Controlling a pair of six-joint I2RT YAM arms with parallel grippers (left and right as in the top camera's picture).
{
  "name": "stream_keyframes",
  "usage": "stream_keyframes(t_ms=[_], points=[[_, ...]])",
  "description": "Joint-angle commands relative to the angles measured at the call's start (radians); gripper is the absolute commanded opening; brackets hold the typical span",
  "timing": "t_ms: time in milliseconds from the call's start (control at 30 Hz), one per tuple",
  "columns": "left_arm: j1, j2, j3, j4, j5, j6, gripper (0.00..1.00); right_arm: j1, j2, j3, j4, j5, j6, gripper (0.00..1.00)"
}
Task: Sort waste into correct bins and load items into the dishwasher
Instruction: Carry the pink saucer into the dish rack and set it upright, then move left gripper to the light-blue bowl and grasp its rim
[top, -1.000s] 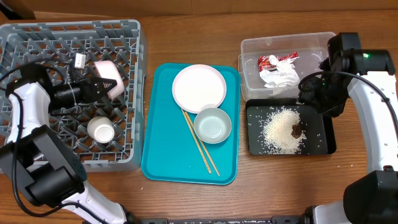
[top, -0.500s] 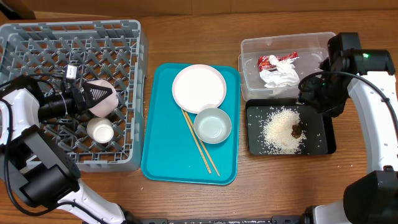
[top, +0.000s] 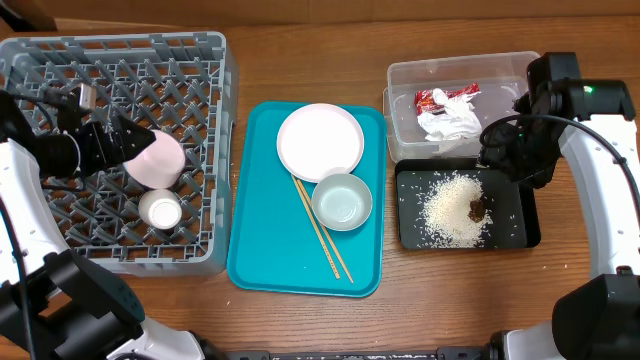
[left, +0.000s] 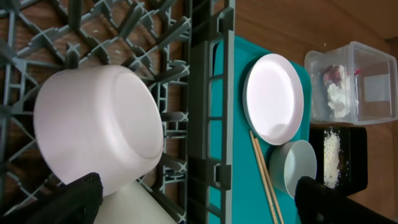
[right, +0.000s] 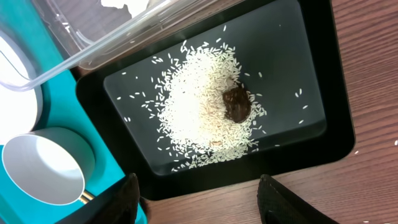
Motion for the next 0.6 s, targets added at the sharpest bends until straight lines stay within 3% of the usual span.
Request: stream_keyframes(t_ms=[0, 133, 267, 333, 400, 467, 567], points=[[-0.011, -0.013, 0.012, -0.006, -0.009, -0.04, 1.0, -0.001, -0.032, 0.01, 0.001, -0.001, -0.003, 0.63], [-0.091, -0.045, 0.012, -0.005, -0.012, -0.038, 1.0, -0.001, -0.032, 0.01, -0.01, 0.0, -0.003, 0.63], [-0.251, -0.112, 0.012, 0.003, -0.092, -0.037, 1.0, -0.004, -0.032, 0.01, -0.031, 0.021, -0.003, 0.64], [-0.399, -0.145, 0.012, 0.013, -0.174, -0.079, 1.0, -0.024, -0.032, 0.01, -0.032, 0.023, -0.003, 0.68], [-0.537, -0.149, 0.012, 0.012, -0.248, -0.124, 1.0, -0.055, -0.032, 0.01, -0.039, 0.022, -0.003, 0.78], [-0.691, -0.133, 0.012, 0.026, -0.256, -0.129, 1.0, -0.093, -0.032, 0.01, -0.047, 0.017, -0.003, 0.97], [-0.846, -0.103, 0.012, 0.063, -0.253, -0.129, 1.0, -0.134, -0.032, 0.01, -0.053, -0.001, -0.003, 1.0]])
